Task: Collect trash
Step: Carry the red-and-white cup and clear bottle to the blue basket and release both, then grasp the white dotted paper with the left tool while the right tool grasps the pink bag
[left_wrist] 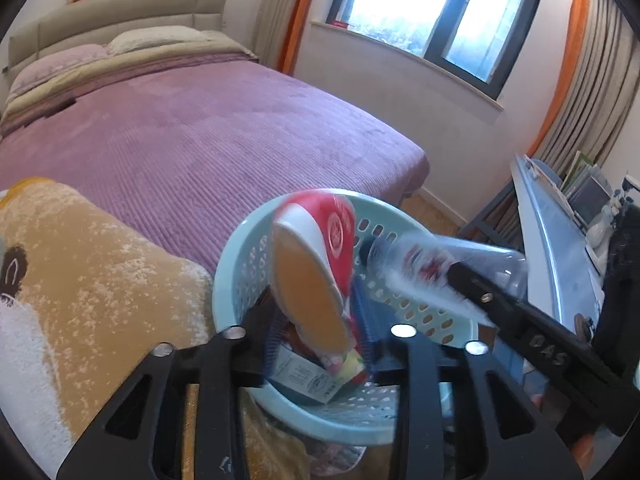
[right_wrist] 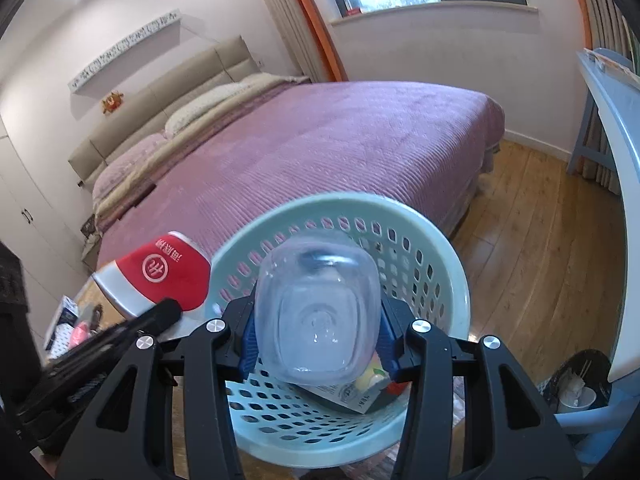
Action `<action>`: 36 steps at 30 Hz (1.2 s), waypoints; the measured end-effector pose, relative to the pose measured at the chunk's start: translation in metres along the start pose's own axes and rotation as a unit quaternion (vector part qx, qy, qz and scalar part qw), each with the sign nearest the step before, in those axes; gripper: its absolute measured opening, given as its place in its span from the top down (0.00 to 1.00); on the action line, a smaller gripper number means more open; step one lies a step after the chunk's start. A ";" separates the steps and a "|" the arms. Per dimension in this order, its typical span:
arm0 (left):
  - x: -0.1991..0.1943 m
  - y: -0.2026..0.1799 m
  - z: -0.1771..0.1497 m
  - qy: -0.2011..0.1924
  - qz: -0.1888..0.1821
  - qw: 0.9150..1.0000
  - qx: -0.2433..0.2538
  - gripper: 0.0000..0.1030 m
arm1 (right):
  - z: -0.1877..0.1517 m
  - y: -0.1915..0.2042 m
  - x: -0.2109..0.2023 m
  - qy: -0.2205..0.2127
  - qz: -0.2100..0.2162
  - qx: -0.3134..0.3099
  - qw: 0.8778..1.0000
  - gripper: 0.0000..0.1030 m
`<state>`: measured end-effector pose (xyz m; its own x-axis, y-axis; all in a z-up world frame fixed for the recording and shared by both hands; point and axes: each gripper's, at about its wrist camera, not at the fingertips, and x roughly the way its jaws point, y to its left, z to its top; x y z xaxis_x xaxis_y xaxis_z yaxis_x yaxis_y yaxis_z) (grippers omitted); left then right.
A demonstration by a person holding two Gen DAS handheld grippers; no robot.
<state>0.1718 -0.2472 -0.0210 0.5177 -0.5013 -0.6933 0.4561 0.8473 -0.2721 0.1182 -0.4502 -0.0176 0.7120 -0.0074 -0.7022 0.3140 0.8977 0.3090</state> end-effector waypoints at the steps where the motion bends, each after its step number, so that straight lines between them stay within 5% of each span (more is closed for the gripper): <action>1: -0.002 0.001 -0.002 -0.004 -0.005 1.000 -0.002 0.45 | -0.001 -0.001 0.003 0.004 0.004 0.000 1.000 0.43; 10: -0.028 0.015 -0.012 -0.018 -0.012 1.000 -0.018 0.44 | -0.011 0.007 -0.007 0.010 0.020 -0.014 1.000 0.42; 18: -0.084 0.050 -0.017 -0.061 0.002 0.997 -0.054 0.44 | -0.010 0.062 -0.041 -0.013 0.059 -0.059 0.996 0.42; 28: -0.180 0.138 -0.026 -0.127 0.107 0.982 -0.096 0.44 | -0.026 0.171 -0.059 -0.021 0.126 -0.149 0.981 0.42; 36: -0.192 0.221 -0.026 -0.079 0.173 0.973 -0.132 0.38 | -0.048 0.250 -0.031 0.011 0.154 -0.203 0.967 0.42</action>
<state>0.1546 0.0410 0.0340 0.7208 -0.1819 -0.6688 0.0436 0.9749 -0.2182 0.1449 -0.2049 0.0506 0.7178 0.2934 -0.6314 -0.1869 0.9548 0.2312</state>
